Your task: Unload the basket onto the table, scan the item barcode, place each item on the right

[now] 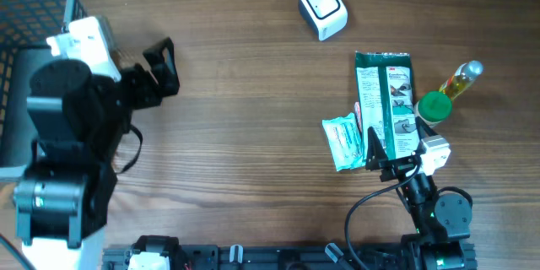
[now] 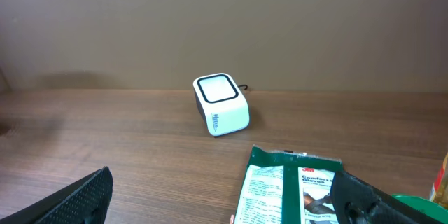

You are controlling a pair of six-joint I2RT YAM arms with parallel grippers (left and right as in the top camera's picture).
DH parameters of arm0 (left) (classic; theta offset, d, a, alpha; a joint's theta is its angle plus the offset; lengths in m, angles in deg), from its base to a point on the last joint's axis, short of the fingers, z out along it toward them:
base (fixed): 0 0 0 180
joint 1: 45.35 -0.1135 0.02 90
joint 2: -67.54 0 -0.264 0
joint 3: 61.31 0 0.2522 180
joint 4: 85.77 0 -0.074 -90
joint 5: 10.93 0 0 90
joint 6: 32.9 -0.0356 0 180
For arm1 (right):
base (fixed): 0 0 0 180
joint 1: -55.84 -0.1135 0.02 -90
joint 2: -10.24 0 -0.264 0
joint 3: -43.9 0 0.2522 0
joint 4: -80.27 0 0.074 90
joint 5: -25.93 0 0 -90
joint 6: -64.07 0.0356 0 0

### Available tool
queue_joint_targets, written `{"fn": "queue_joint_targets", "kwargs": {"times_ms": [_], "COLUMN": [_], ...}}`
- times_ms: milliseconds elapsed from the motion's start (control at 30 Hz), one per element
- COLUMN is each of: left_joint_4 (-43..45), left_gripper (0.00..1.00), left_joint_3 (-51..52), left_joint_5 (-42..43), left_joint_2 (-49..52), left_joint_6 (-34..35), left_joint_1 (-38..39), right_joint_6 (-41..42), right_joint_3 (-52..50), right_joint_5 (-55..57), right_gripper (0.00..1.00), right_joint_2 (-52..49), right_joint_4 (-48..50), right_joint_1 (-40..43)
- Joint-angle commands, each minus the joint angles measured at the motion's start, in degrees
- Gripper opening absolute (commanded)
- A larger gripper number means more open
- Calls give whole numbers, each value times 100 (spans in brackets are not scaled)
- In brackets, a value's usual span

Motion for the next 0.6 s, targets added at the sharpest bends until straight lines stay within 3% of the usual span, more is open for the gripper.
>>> {"fn": "queue_joint_targets", "kwargs": {"times_ms": [0, 233, 567], "left_joint_4": [-11, 48, 1862], "left_gripper": [100, 100, 100], "left_joint_3": [619, 2208, 3285], "left_joint_5": [-339, -446, 122], "left_joint_2": [-459, -1508, -3591], "left_joint_6": [-52, -52, -33], "left_joint_1": [142, 122, 109], "right_joint_6": [-33, -35, -33], "right_joint_3": [-2, -2, -2], "right_joint_5": [48, 48, 48], "right_gripper": [100, 100, 100], "right_joint_2": [52, 52, 52], "right_joint_4": [22, 22, 22], "right_joint_1": [15, 15, 15]}}
